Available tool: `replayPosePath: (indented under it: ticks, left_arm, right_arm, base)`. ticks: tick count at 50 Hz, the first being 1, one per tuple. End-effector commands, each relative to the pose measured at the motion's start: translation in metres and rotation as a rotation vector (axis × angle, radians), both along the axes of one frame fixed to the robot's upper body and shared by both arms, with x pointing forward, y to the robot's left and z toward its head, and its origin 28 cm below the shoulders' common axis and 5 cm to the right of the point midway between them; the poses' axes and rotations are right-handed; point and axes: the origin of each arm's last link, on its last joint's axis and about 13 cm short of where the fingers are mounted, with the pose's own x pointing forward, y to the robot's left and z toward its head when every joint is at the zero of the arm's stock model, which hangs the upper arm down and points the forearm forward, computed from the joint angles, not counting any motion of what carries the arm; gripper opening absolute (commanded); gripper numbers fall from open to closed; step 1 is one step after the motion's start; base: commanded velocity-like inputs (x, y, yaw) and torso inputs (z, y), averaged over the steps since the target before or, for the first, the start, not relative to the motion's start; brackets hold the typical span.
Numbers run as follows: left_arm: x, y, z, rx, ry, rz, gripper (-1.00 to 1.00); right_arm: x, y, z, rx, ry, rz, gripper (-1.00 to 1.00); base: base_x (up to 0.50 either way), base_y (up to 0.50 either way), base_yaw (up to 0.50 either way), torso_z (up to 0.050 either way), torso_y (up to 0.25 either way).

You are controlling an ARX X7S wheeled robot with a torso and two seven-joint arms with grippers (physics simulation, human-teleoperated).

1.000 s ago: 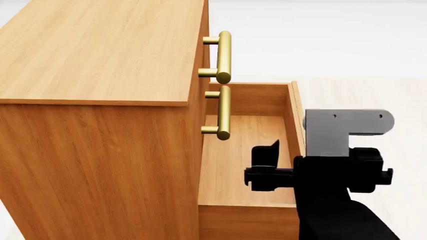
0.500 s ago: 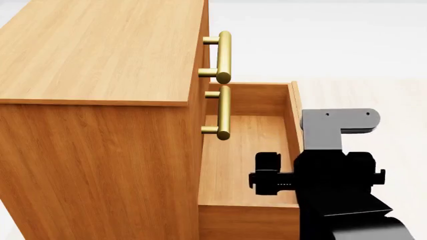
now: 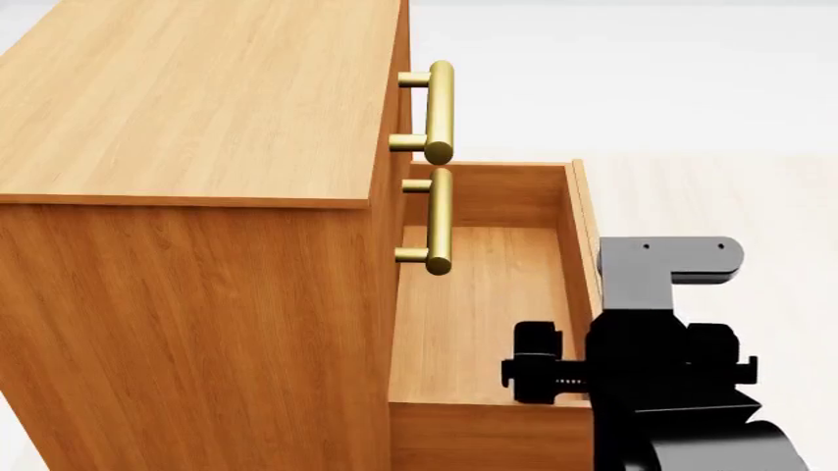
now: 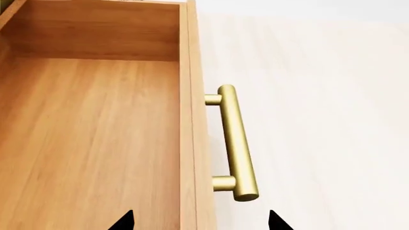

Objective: Put the bowl in the bottom drawer of the cabinet and close it.

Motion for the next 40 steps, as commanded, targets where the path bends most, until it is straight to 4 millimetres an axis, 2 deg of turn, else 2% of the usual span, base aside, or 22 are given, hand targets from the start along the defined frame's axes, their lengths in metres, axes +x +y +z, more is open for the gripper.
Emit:
replayPosePath:
  ticks: [1,40]
  left_arm:
    - [0.0,0.0,0.0,0.0,0.001,0.0,1.0]
    - [0.0,0.0,0.0,-0.002,0.003,0.003,1.0]
  right_arm:
    - [0.002,-0.003,-0.009,-0.016,0.024,-0.016,1.0]
    - [0.014,-0.031,-0.025,-0.079,-0.007,-0.157,1.0]
  base:
    - [0.0,0.0,0.0,0.0,0.0]
    - [0.0,0.0,0.0,0.0,0.0]
